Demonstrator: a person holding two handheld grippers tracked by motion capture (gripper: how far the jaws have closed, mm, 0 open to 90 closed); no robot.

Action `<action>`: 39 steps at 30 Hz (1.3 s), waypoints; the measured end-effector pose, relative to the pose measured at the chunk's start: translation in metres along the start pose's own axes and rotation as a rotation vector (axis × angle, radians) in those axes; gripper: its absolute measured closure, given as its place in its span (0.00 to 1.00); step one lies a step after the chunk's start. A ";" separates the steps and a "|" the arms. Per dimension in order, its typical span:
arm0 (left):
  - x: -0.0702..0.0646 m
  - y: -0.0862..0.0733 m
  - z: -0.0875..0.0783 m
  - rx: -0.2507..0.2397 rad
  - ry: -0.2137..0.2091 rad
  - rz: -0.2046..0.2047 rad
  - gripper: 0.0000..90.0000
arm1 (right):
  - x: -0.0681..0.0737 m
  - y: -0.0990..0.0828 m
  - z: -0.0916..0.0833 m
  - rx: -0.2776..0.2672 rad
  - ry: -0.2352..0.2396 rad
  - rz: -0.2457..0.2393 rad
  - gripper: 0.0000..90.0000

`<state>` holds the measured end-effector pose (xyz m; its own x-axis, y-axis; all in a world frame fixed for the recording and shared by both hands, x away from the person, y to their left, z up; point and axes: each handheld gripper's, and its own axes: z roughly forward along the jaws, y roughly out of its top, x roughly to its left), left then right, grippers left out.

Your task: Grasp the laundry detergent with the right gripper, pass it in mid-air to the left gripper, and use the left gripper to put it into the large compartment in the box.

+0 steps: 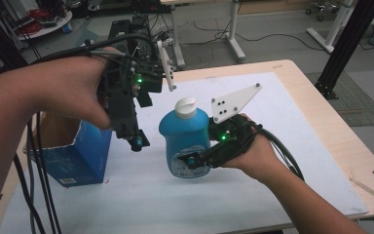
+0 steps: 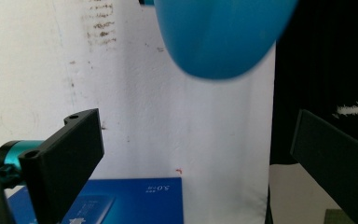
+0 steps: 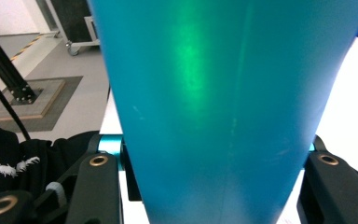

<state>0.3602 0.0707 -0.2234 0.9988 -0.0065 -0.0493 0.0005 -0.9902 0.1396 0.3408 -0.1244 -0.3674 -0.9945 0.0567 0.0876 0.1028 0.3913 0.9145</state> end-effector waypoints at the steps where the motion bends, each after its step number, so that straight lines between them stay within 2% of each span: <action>1: -0.001 0.003 0.001 0.001 -0.003 0.008 0.03 | 0.001 0.001 0.002 0.004 0.003 -0.005 0.51; 9: -0.005 0.011 0.003 -0.009 -0.017 0.018 0.03 | 0.007 0.008 0.017 -0.005 0.031 -0.022 0.51; 19: -0.008 0.016 0.008 0.000 -0.024 0.023 0.03 | 0.005 0.012 0.030 -0.011 0.041 -0.010 0.51; 39: -0.013 0.013 0.015 0.026 -0.011 0.009 0.03 | 0.002 0.023 0.052 -0.017 0.067 -0.019 0.51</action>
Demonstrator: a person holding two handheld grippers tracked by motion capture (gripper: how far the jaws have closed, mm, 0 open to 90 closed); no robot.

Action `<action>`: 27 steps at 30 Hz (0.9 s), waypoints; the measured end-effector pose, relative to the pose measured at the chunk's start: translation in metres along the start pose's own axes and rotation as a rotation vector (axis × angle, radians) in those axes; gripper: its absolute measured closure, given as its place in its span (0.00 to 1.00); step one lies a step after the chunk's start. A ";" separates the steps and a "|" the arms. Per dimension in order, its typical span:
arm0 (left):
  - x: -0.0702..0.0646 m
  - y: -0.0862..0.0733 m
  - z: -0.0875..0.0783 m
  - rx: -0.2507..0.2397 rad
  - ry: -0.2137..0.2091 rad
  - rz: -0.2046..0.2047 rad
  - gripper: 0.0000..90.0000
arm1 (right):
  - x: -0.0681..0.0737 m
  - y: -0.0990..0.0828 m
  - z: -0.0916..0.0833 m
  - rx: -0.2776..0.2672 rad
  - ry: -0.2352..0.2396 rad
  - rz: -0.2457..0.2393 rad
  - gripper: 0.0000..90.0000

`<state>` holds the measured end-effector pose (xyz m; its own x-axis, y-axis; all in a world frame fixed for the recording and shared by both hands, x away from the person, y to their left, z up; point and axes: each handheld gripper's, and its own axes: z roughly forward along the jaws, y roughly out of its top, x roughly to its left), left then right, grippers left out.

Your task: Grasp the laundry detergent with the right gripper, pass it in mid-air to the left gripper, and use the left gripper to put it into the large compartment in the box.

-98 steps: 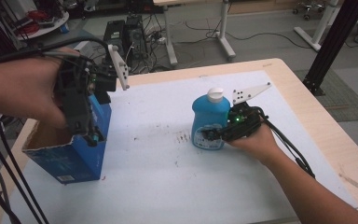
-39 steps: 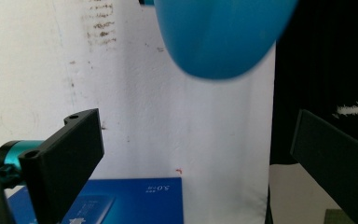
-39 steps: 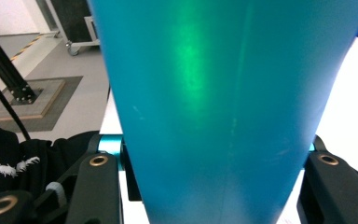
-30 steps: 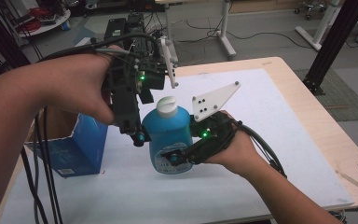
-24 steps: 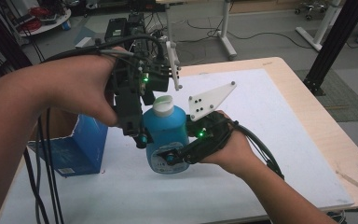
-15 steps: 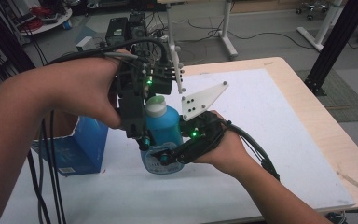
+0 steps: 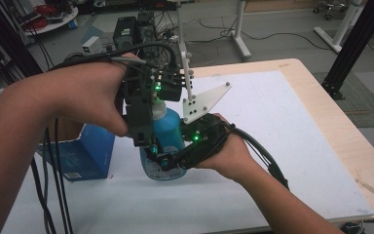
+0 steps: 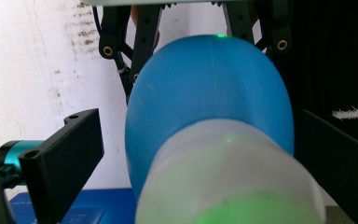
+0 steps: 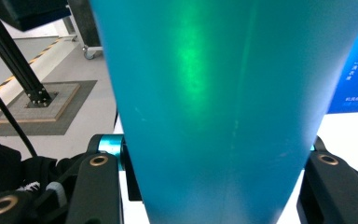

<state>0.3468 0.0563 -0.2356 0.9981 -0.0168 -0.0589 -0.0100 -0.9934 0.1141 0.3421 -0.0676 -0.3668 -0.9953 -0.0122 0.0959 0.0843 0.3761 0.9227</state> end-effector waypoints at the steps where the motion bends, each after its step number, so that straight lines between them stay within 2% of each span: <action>1: 0.000 0.000 0.001 0.001 0.003 0.002 0.03 | 0.000 0.000 0.000 -0.001 0.005 0.003 0.51; 8: -0.001 0.001 0.002 0.007 0.006 -0.006 0.03 | 0.001 0.001 0.000 0.001 0.003 0.002 0.51; 9: -0.001 0.001 0.001 0.008 0.003 -0.007 0.04 | 0.001 0.001 0.000 0.001 0.003 0.000 0.51; 10: -0.002 0.001 0.000 0.008 -0.004 -0.010 0.10 | 0.001 0.001 0.000 0.000 0.002 0.001 0.51; 17: -0.004 0.003 -0.001 0.007 0.008 -0.009 0.11 | 0.002 0.001 -0.001 -0.003 0.003 -0.005 0.51; 21: -0.004 0.004 -0.002 0.013 0.010 -0.008 0.15 | 0.001 0.001 -0.001 -0.006 0.003 -0.006 0.51; 22: -0.004 0.004 -0.002 0.013 0.010 -0.008 0.20 | 0.001 0.001 -0.001 -0.006 0.003 -0.006 0.51; 27: -0.003 0.004 -0.001 0.022 0.009 -0.012 0.20 | 0.001 0.001 -0.001 -0.007 0.003 -0.006 0.51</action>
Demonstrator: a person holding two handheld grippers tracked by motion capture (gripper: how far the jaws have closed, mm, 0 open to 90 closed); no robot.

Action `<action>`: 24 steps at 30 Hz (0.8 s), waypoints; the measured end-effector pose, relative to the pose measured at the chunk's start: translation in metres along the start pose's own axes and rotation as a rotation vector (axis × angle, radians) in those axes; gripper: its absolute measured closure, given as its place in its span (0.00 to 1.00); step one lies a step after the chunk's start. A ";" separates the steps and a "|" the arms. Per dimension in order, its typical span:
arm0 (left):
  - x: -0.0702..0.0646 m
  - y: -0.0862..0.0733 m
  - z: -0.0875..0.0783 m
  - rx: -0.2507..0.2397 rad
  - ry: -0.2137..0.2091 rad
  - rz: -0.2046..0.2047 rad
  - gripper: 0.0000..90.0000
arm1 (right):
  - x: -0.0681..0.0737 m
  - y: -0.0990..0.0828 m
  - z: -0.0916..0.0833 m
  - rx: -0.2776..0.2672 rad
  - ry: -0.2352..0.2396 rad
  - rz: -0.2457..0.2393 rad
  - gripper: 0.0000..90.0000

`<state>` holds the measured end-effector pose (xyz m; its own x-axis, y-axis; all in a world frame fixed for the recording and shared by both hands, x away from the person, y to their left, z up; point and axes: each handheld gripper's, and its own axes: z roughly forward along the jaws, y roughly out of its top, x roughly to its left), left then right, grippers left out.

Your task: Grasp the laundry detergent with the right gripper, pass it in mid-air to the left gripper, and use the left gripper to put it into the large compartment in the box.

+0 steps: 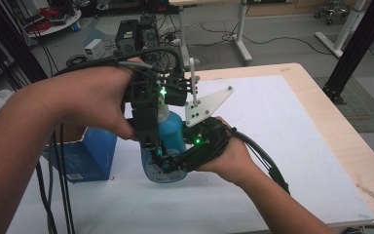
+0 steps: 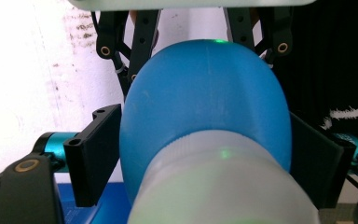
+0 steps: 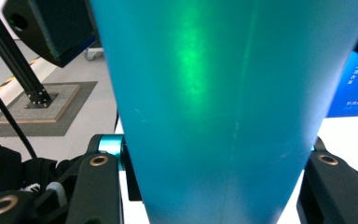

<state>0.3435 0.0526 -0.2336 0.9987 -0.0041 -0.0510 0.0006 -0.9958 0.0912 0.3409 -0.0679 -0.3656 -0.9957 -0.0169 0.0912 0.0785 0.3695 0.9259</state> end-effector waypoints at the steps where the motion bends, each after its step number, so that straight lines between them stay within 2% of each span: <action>1: 0.000 0.000 0.000 0.005 -0.002 0.000 0.20 | 0.000 0.000 0.000 0.000 -0.001 0.001 0.51; 5: 0.000 0.001 0.001 0.013 -0.007 0.000 0.20 | -0.001 0.000 0.000 -0.002 -0.006 0.002 0.51; 8: 0.001 0.001 0.000 0.024 -0.011 0.001 0.26 | 0.000 0.000 0.000 -0.005 -0.007 0.002 0.51; 14: 0.001 0.002 0.001 0.023 -0.006 -0.005 0.26 | 0.000 0.000 0.000 -0.012 -0.006 0.003 0.51; 16: 0.001 0.002 0.000 0.026 -0.006 0.004 0.26 | 0.000 0.000 0.000 -0.012 -0.004 0.004 0.51; 18: 0.001 0.002 0.000 0.023 -0.007 0.005 0.32 | 0.000 0.000 0.000 -0.011 -0.004 0.003 0.51; 24: 0.002 0.003 0.000 0.029 -0.004 -0.003 0.32 | -0.001 0.000 -0.001 -0.015 -0.007 0.001 0.51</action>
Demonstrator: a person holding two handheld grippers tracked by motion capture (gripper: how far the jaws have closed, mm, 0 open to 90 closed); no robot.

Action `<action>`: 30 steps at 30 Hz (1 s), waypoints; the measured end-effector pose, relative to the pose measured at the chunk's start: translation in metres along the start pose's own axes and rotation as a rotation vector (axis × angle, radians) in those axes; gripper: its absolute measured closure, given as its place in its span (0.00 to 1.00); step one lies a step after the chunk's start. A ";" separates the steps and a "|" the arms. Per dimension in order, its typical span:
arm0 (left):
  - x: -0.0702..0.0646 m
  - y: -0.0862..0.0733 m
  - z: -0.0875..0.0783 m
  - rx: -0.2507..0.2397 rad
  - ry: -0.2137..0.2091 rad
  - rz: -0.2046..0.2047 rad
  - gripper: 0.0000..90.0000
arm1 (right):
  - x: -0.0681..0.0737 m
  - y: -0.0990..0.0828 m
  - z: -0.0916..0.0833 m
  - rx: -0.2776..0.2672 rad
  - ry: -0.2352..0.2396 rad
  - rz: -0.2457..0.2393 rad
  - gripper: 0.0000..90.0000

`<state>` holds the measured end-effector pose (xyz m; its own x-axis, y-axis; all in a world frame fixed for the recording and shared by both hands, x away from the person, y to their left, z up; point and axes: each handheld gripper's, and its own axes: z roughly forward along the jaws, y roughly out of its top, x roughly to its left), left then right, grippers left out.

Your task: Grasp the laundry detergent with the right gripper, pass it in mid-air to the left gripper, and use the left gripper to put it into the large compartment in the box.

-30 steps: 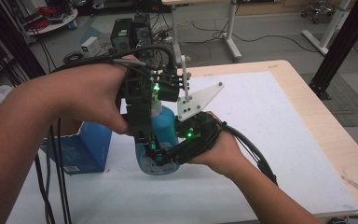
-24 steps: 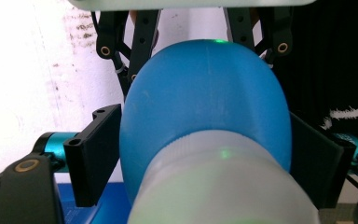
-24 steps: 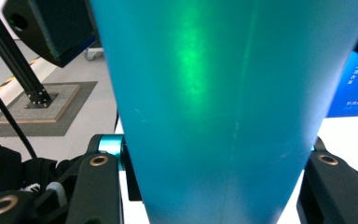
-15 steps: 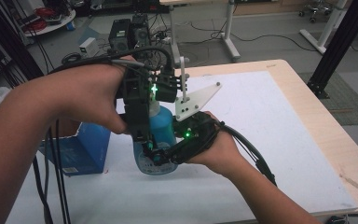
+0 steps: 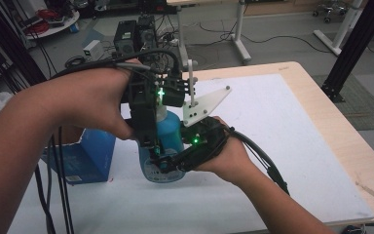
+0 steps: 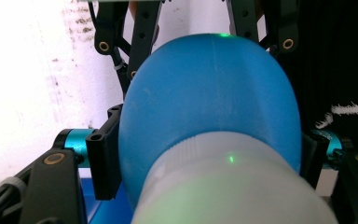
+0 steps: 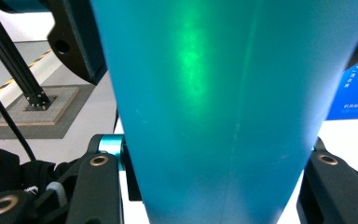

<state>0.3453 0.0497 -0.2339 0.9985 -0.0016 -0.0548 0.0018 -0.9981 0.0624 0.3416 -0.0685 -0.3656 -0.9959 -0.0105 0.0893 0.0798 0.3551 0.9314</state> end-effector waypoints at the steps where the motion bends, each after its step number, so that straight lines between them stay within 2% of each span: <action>1: 0.000 0.000 0.000 -0.001 0.001 -0.002 0.32 | 0.000 0.000 0.000 0.000 0.000 0.000 0.51; 6: 0.000 0.001 0.000 -0.001 0.001 0.001 0.32 | 0.000 0.000 -0.001 0.000 0.000 0.000 0.51; 11: -0.001 0.002 0.000 0.008 0.000 -0.005 0.43 | 0.001 0.000 0.000 -0.001 0.002 -0.002 0.51; 16: -0.002 0.003 0.000 0.017 0.011 -0.001 0.43 | 0.001 -0.001 0.001 -0.003 0.004 -0.006 0.51; 26: -0.003 0.003 -0.003 -0.009 0.005 -0.003 0.44 | 0.001 -0.001 0.000 -0.023 0.013 -0.005 0.51; 30: -0.004 0.003 -0.005 -0.016 0.005 0.003 0.44 | 0.003 -0.001 -0.003 -0.026 -0.007 -0.026 0.49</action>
<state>0.3414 0.0468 -0.2284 0.9988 -0.0044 -0.0497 -0.0005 -0.9969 0.0784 0.3383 -0.0715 -0.3658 -0.9980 -0.0133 0.0625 0.0546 0.3302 0.9423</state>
